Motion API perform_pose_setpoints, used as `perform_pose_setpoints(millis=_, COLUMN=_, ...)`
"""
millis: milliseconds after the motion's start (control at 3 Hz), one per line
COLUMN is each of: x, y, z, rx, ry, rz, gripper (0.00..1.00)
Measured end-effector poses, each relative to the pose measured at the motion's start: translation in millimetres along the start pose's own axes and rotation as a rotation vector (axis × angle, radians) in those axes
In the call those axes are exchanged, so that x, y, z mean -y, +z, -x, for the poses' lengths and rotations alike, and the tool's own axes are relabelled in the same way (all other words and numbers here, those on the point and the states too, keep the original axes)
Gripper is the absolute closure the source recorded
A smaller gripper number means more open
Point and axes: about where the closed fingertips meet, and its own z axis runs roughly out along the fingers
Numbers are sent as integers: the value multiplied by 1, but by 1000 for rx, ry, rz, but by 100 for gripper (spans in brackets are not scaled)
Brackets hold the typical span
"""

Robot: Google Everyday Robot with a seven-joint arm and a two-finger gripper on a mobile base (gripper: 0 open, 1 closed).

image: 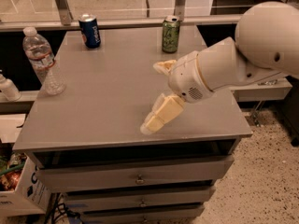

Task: Move water bottle near green can

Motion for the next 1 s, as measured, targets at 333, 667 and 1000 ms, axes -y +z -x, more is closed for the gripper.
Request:
perform_pose_setpoints(millis=333, x=17, y=33, z=26, rx=145, ry=-3, rz=-12, gripper=0)
perform_pose_setpoints(millis=667, x=31, y=65, z=55, rx=259, ry=-25, rz=-10, gripper=0)
perform_pose_setpoints(millis=1000, x=42, y=100, z=83, rx=350, ry=-45, rz=2, gripper=0)
